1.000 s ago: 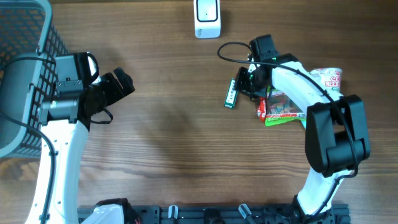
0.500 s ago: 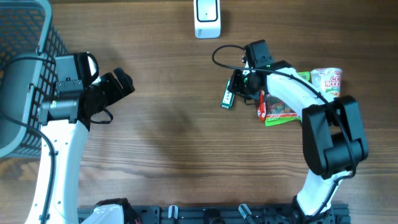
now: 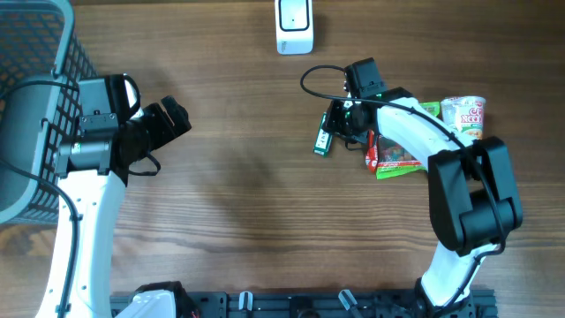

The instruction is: Scan the item barcode

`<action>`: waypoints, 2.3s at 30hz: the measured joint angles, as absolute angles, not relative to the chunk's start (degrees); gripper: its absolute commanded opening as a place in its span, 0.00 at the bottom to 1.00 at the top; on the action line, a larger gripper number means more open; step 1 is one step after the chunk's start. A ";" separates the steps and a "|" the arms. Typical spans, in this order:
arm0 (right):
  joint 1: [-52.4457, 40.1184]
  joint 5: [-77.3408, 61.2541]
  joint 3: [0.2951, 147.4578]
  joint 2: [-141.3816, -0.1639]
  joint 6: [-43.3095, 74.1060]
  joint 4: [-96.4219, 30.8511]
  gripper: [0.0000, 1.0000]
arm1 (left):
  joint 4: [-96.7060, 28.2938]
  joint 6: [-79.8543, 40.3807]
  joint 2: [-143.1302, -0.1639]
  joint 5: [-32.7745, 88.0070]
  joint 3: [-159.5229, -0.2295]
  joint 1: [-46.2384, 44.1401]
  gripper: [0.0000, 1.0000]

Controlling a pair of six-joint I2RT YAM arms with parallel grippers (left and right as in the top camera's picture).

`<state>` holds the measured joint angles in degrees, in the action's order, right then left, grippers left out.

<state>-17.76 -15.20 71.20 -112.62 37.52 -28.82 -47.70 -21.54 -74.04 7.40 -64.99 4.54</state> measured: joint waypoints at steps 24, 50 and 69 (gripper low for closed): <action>-18.46 -15.16 68.55 -110.98 37.93 -26.30 0.04 | -47.70 -21.54 -74.04 7.40 -64.99 4.54 1.00; -25.41 1.30 78.15 -109.58 29.23 -44.07 0.36 | -47.70 -21.56 -74.04 7.40 -64.97 4.54 1.00; -21.82 -11.60 72.01 -109.58 30.68 -38.72 0.41 | -47.70 -21.54 -74.04 7.40 -64.99 4.54 1.00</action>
<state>-21.82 -11.60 72.01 -109.58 30.68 -38.72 -47.70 -21.54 -74.04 7.40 -64.99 4.54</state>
